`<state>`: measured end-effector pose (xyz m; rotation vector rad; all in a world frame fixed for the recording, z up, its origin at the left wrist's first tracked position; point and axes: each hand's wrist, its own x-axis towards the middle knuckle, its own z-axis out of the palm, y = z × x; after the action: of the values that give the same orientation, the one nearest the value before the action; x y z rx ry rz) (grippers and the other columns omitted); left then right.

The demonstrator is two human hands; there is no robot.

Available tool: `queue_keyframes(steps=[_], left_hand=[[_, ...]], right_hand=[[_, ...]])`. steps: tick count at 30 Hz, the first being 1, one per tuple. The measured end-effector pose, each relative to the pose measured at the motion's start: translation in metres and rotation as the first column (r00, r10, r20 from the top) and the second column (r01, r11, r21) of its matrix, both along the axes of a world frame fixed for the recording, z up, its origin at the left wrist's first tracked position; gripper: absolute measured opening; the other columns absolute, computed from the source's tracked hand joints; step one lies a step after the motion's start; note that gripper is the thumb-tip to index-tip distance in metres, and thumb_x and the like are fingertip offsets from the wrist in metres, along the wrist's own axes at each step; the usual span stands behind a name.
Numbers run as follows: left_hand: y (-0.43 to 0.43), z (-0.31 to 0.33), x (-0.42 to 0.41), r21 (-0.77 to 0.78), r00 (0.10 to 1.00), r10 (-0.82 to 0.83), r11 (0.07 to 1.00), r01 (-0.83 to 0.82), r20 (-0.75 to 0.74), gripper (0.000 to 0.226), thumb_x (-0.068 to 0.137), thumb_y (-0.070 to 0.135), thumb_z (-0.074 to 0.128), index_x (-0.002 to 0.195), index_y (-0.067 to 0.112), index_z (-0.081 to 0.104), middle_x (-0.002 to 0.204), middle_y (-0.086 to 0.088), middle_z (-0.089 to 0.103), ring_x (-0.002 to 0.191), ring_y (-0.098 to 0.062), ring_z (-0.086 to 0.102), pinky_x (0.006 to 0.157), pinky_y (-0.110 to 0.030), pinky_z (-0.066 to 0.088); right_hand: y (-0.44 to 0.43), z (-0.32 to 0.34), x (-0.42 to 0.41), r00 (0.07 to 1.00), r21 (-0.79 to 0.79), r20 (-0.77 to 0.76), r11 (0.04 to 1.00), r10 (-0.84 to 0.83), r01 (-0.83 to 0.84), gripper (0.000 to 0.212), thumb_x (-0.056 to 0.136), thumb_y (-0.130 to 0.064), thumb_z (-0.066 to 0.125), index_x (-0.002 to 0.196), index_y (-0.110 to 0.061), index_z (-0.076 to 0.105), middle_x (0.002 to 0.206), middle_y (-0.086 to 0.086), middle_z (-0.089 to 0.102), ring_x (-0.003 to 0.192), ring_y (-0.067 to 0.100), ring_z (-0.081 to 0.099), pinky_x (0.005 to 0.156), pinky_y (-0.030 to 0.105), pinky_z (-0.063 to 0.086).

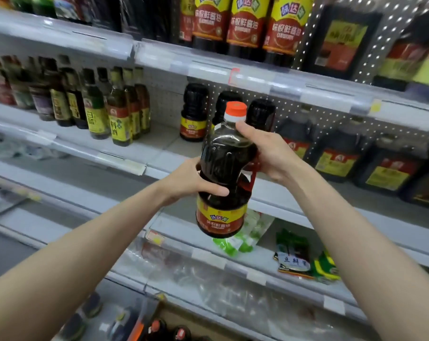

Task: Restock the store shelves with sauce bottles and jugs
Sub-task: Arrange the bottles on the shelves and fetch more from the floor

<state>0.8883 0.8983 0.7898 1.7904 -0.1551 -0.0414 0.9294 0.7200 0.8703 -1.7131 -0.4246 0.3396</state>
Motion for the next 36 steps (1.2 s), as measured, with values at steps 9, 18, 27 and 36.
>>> queue_keyframes(steps=[9,18,27,36], left_hand=[[0.075,0.006,0.057,0.029,0.996,0.072,0.997,-0.074,0.061,0.057,0.057,0.011,0.09,0.101,0.034,0.063,0.099,0.016,0.071,0.097,0.002,0.064,0.078,-0.019,0.049],[0.168,-0.014,0.153,0.03,0.998,0.034,0.999,-0.036,0.059,0.061,0.055,0.011,0.091,0.103,0.034,0.062,0.106,0.011,0.07,0.102,-0.004,0.063,0.084,-0.023,0.049],[0.207,-0.018,0.229,0.059,1.0,0.011,0.998,-0.011,0.015,0.084,0.031,0.044,0.094,0.11,0.024,0.07,0.109,0.006,0.071,0.104,-0.01,0.065,0.093,-0.034,0.052],[0.207,-0.038,0.237,-0.062,0.998,0.039,0.997,-0.036,0.044,0.058,0.07,0.03,0.083,0.12,0.03,0.054,0.1,0.015,0.063,0.093,-0.001,0.06,0.073,-0.018,0.048]], right_hand=[[0.069,-0.008,0.048,0.98,0.002,0.189,0.998,-0.06,0.061,0.039,0.072,-0.035,0.08,0.109,-0.031,0.069,0.106,-0.006,0.072,0.098,0.013,0.068,0.082,0.032,0.055],[0.164,-0.032,0.123,0.967,0.121,0.186,0.981,-0.173,0.152,0.028,0.078,-0.018,0.076,0.098,-0.034,0.066,0.102,-0.003,0.072,0.098,0.014,0.068,0.083,0.03,0.055],[0.211,-0.042,0.197,0.925,0.175,0.225,0.946,-0.307,0.271,0.024,0.078,-0.022,0.078,0.099,-0.03,0.071,0.107,0.0,0.072,0.105,0.017,0.067,0.099,0.037,0.049],[0.225,-0.055,0.215,0.887,0.119,0.301,0.937,-0.349,0.328,0.036,0.091,-0.031,0.064,0.125,-0.023,0.059,0.119,-0.004,0.063,0.113,0.012,0.057,0.099,0.028,0.044]])
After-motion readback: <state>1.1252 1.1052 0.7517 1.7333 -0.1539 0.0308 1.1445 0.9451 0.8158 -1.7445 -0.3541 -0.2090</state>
